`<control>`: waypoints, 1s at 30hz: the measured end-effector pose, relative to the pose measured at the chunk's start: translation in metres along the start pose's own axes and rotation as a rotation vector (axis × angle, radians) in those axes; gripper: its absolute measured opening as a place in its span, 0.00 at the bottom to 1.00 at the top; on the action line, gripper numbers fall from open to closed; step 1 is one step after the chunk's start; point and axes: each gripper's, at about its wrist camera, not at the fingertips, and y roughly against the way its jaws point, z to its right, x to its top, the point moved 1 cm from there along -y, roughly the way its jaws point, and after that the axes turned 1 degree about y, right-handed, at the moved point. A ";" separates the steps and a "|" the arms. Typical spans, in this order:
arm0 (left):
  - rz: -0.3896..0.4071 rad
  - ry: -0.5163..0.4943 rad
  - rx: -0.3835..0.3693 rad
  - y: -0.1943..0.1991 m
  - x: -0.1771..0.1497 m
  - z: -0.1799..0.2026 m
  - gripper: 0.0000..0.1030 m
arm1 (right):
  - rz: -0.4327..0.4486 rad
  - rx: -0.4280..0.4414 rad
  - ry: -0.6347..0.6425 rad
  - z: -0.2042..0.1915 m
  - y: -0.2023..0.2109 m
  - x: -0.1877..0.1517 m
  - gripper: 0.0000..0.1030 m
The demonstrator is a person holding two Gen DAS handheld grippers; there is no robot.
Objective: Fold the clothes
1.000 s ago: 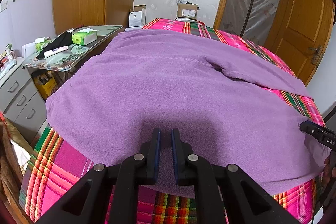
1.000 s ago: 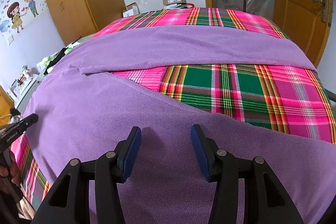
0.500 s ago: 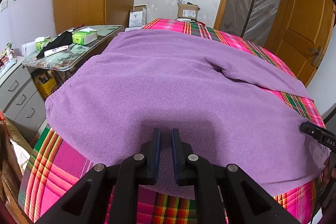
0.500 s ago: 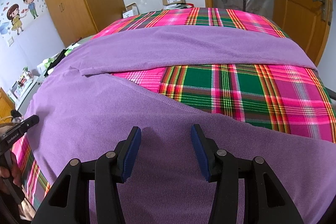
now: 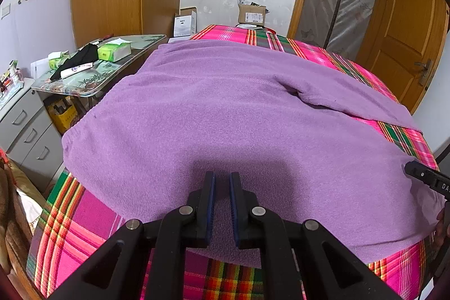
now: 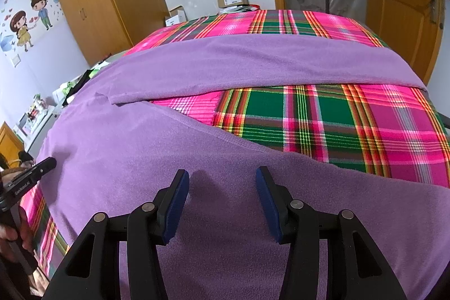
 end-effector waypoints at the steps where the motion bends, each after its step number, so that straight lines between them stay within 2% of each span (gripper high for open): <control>1: 0.000 0.001 0.000 0.000 0.000 0.000 0.09 | 0.000 0.000 0.000 0.000 0.000 0.000 0.50; 30: 0.001 0.014 -0.013 0.000 0.000 -0.004 0.09 | 0.002 0.009 -0.008 0.000 0.000 0.000 0.50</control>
